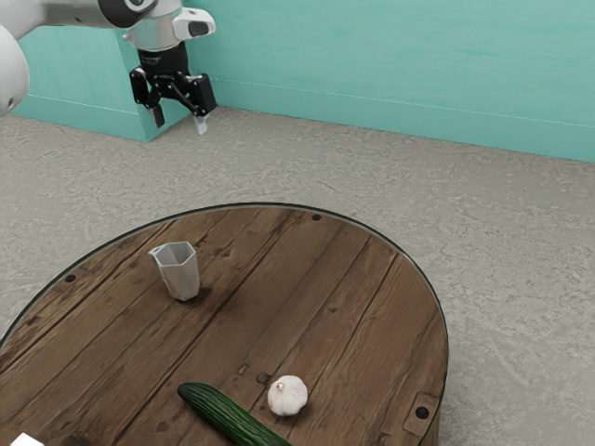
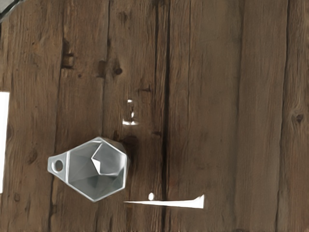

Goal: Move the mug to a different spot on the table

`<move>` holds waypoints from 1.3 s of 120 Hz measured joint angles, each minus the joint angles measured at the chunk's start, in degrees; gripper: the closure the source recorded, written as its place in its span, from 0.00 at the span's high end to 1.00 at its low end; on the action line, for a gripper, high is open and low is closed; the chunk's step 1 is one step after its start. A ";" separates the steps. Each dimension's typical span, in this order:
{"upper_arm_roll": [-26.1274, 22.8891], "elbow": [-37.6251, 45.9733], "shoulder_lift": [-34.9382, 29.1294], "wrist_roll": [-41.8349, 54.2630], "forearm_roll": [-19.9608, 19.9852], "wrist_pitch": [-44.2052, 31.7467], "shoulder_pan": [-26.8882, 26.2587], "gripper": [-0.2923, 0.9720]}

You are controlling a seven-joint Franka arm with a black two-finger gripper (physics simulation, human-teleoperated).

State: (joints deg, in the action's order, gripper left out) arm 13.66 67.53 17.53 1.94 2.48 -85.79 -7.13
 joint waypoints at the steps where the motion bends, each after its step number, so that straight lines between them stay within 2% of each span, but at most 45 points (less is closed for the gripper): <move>1: 0.02 0.01 0.00 0.03 0.00 0.02 -0.01 0.76; 12: 0.21 0.40 -0.72 1.19 -0.84 0.18 0.04 0.75; 20: 2.94 2.80 -3.05 5.22 -2.16 0.12 0.19 0.75; 35: 7.40 7.65 -4.15 19.56 -4.89 -3.49 0.89 0.75; 54: 7.92 12.26 -4.38 34.71 -9.75 -10.70 0.53 0.75; 64: 8.28 12.76 -4.36 41.59 -10.79 -12.86 1.26 0.75; 78: 8.54 13.01 -1.23 52.52 -7.43 -14.92 3.56 0.75; 87: 8.56 16.07 0.49 59.51 -4.19 -17.34 5.01 0.75; 104: 8.40 22.91 1.23 73.77 1.02 -22.34 6.78 0.75; 123: 7.77 25.34 2.10 89.27 5.37 -25.81 7.73 0.75; 141: 7.70 28.66 5.45 100.44 9.68 -30.57 8.72 0.75; 156: 5.84 29.75 8.41 107.27 11.35 -33.98 9.35 0.75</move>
State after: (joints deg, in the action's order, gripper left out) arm 19.51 97.28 25.94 109.21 13.83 -119.77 2.23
